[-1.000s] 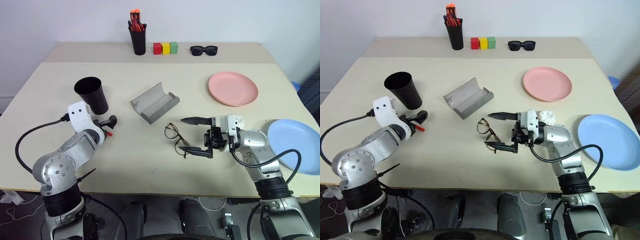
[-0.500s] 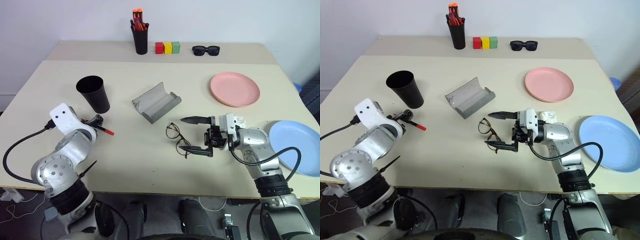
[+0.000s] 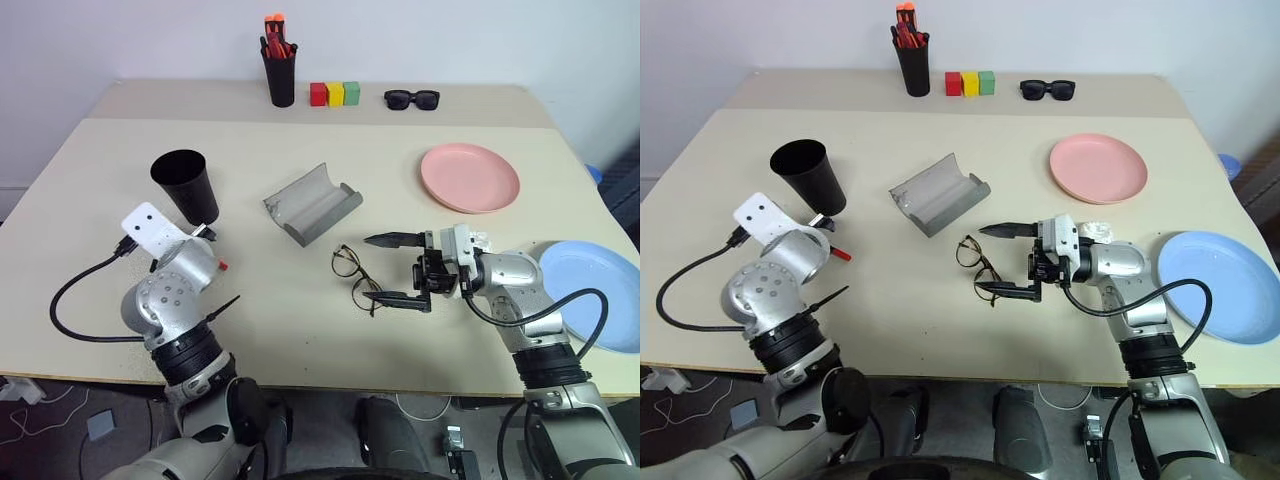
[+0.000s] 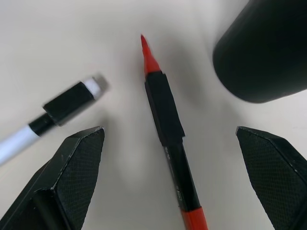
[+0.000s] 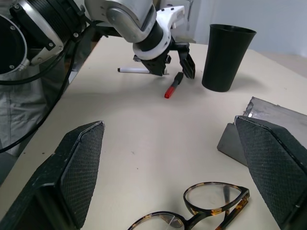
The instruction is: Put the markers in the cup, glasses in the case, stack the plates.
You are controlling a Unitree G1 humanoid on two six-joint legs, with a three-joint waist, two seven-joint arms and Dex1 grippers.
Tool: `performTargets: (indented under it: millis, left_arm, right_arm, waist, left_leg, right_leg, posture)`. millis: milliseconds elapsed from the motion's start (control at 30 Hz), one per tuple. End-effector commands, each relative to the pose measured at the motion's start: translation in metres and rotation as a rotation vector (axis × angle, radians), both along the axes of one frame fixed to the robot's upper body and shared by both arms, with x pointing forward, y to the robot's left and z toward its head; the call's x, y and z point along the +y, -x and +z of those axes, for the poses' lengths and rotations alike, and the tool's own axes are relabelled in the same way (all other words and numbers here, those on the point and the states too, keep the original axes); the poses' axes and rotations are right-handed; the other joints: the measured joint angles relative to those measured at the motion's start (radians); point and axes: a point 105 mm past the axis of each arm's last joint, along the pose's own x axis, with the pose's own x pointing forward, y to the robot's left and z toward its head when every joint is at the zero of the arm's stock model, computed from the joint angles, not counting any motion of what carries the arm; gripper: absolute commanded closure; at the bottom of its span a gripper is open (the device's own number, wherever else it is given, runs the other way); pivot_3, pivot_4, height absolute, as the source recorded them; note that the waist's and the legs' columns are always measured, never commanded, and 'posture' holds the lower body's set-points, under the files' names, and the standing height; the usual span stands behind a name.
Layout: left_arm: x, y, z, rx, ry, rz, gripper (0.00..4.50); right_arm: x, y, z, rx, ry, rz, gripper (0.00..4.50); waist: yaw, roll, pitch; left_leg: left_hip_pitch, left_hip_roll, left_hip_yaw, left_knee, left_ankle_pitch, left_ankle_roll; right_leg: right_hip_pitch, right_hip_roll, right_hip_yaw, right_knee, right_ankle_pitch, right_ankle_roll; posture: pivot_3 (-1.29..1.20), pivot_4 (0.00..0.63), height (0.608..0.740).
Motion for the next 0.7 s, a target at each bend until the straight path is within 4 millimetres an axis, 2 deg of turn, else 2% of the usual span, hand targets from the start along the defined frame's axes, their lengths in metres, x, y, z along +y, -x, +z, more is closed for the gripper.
performTargets:
  millis: [33, 133, 200, 367, 567, 633, 700]
  left_arm:
    - [-0.005, -0.01, 0.003, -0.003, 0.001, 0.024, 0.0]
    - [-0.003, -0.014, -0.001, 0.019, -0.002, 0.049, 0.78]
    - [-0.001, -0.015, -0.004, 0.036, 0.0, 0.067, 1.64]
    - [0.001, -0.012, -0.008, 0.054, 0.006, 0.083, 4.14]
    - [-0.01, -0.009, -0.008, 0.034, 0.067, 0.012, 4.14]
    - [-0.035, -0.009, -0.007, 0.007, 0.165, -0.148, 4.14]
    - [-0.051, -0.005, -0.004, -0.005, 0.216, -0.275, 4.14]
  right_arm:
    - [-0.002, 0.004, 0.015, -0.051, -0.01, -0.006, 0.05]
    - [-0.004, 0.004, 0.017, -0.051, -0.006, -0.019, 0.0]
    - [-0.005, 0.004, 0.018, -0.053, -0.004, -0.024, 0.0]
    - [-0.004, 0.003, 0.021, -0.056, -0.005, -0.039, 0.0]
    - [-0.002, 0.001, 0.022, -0.056, -0.008, -0.049, 0.0]
    - [-0.002, 0.0, 0.023, -0.059, -0.013, -0.056, 0.0]
    - [-0.002, -0.001, 0.022, -0.059, -0.017, -0.062, 0.0]
  waist:
    - [-0.001, 0.0, 0.0]
    - [-0.002, 0.0, 0.0]
    - [-0.001, 0.0, 0.0]
    - [0.0, 0.0, 0.0]
    - [-0.002, 0.0, 0.0]
    - [-0.001, 0.0, 0.0]
    - [0.0, 0.0, 0.0]
  left_leg:
    - [0.0, 0.0, 0.0, 0.0, 0.0, 0.0]
    - [0.0, 0.0, 0.0, 0.0, 0.0, 0.0]
    - [0.0, 0.0, 0.0, 0.0, 0.0, 0.0]
    - [0.0, 0.0, 0.0, 0.0, 0.001, -0.001]
    - [0.0, 0.0, 0.0, 0.0, 0.001, -0.001]
    - [0.0, 0.0, 0.0, 0.0, 0.001, -0.001]
    - [0.0, 0.0, 0.0, 0.0, 0.001, -0.001]
  right_leg:
    - [0.0, 0.0, 0.0, 0.0, 0.0, 0.0]
    - [0.0, 0.0, 0.0, 0.0, 0.0, 0.0]
    - [0.0, 0.0, 0.0, 0.0, 0.0, 0.001]
    - [0.0, 0.0, 0.0, 0.0, 0.0, 0.001]
    - [0.0, 0.0, 0.0, 0.0, 0.001, 0.002]
    - [0.0, 0.0, 0.0, 0.0, 0.001, 0.002]
    - [0.0, 0.0, 0.0, 0.0, 0.001, 0.002]
  posture:
    - [0.0, 0.15, 0.74]
    - [0.0, 0.15, 0.74]
    - [0.0, 0.15, 0.74]
    - [0.0, 0.15, 0.74]
    - [0.0, 0.15, 0.74]
    - [0.0, 0.15, 0.74]
    - [0.0, 0.15, 0.74]
